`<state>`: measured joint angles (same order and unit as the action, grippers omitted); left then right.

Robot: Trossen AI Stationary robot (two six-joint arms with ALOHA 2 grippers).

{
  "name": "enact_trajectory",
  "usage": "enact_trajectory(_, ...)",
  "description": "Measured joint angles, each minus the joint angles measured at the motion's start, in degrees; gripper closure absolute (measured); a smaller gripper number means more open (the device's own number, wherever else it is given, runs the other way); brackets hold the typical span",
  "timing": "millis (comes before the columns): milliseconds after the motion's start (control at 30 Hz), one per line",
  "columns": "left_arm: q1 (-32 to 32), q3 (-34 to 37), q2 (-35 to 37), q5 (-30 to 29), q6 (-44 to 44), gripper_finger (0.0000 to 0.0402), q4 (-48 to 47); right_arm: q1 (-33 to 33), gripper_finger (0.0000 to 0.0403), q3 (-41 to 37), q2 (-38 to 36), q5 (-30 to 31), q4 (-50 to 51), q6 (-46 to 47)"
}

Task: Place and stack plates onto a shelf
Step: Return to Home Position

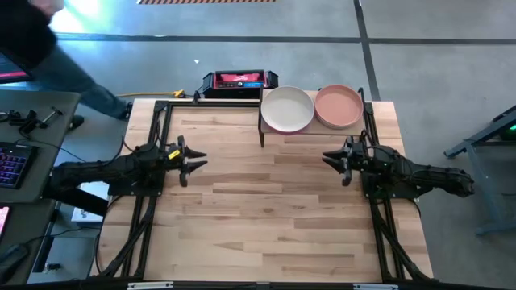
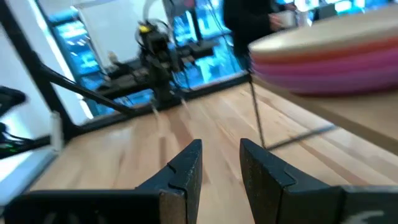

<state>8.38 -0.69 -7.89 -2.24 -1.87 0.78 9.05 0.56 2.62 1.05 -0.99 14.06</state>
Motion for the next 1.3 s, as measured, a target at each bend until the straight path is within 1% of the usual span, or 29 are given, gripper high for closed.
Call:
enact_trajectory(100,-1.3,0.0,0.3,0.0,0.0,0.0289,-0.01,-1.9,0.0308,0.0,-2.61,-0.02,-0.33,0.0)
enact_trajectory(300,-3.54,0.0,1.28,0.0,0.0,0.0289,-0.14,-5.89,0.0308,0.0,-2.59,-0.14,-0.73,0.0)
enact_trajectory(433,-4.51,-0.02,2.41,0.0,-0.02,0.0289,-0.13,-7.34,0.0308,0.0,-2.56,-0.19,-0.35,0.0)
enact_trajectory(633,-5.56,-0.02,4.88,0.0,0.0,0.0289,0.01,-7.33,0.0308,0.03,-2.24,-0.21,0.23,0.0)
enact_trajectory(700,-5.91,-0.02,5.44,0.0,0.0,0.0289,0.06,-7.18,0.0308,0.15,-0.64,-0.5,0.68,0.0)
enact_trajectory(867,-5.95,-0.02,5.22,0.02,-0.02,0.0289,-0.19,-7.18,0.0308,0.18,0.78,-0.6,0.84,0.0)
enact_trajectory(1300,-5.95,-0.02,5.17,0.02,-0.02,0.0289,-0.05,-7.18,0.0308,0.24,0.8,-0.54,1.01,0.0)
